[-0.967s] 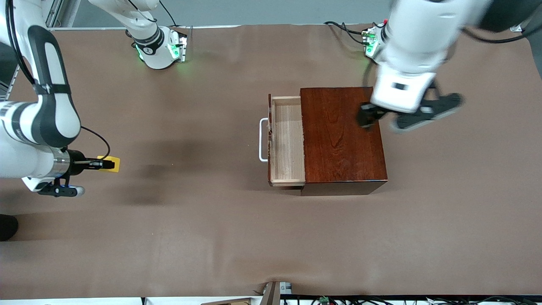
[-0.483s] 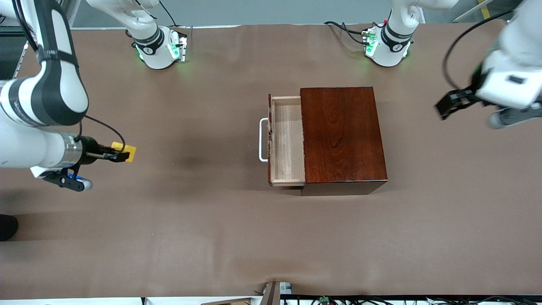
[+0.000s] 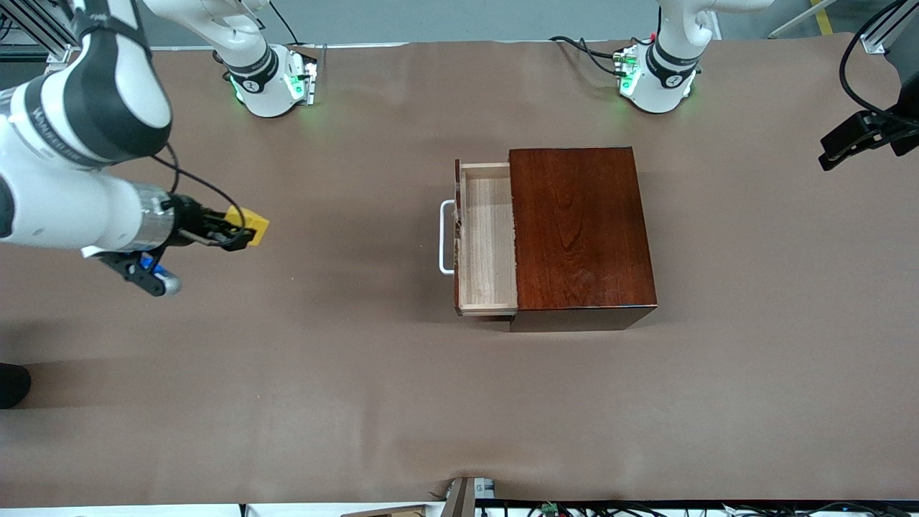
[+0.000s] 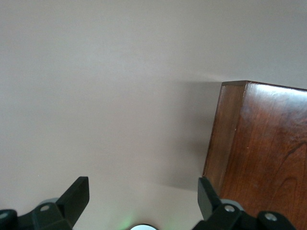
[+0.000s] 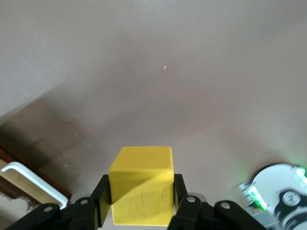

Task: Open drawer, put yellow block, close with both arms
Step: 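Carry the yellow cube with the right gripper over the open drawer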

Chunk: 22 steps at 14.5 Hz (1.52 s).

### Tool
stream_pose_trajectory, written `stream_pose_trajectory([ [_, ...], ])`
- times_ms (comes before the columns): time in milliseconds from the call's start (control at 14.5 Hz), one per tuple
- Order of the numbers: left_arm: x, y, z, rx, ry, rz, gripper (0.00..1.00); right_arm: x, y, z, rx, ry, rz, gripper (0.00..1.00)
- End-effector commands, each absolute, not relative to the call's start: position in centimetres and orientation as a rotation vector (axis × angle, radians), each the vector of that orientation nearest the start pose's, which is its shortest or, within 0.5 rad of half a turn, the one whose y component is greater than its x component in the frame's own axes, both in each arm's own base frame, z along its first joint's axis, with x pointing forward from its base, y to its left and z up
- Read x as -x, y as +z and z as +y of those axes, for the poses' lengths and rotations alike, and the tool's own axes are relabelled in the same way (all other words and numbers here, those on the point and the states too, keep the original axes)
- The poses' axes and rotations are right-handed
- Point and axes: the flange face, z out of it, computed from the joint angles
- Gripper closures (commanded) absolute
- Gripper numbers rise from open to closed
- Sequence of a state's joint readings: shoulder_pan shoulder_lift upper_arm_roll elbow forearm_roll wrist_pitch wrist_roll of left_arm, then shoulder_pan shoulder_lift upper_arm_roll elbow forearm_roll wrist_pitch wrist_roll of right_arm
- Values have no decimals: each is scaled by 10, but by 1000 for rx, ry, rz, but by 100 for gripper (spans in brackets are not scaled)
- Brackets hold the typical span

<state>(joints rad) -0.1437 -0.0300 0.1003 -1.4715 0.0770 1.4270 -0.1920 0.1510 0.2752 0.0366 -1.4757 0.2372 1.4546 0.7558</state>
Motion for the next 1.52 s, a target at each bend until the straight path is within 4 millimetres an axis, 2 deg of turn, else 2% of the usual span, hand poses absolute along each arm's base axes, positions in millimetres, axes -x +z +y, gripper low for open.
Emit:
stream_pose_trajectory([
  [0,-514,664,-17,3090,-38,-167,0,-578,518,182,2850,585,1003,100],
  [207,-518,663,-23,3111,-44,-137,0,-565,541,236,2814,537,1178,100],
  [414,-526,674,-28,3130,-85,-125,0,-540,540,306,2781,492,1322,100],
  [622,-532,670,-29,3136,-70,-98,0,-526,537,354,2706,422,1434,100],
  [760,-532,665,-37,3140,-51,-71,0,-527,528,371,2650,392,1503,100],
  [898,-529,660,-51,3140,-32,-25,0,-522,516,400,2591,365,1581,100],
  [1312,-526,660,-44,3142,-29,16,0,-506,469,466,2460,328,1736,100],
  [1450,-527,660,-33,3141,-29,55,0,-502,452,483,2422,327,1786,100],
])
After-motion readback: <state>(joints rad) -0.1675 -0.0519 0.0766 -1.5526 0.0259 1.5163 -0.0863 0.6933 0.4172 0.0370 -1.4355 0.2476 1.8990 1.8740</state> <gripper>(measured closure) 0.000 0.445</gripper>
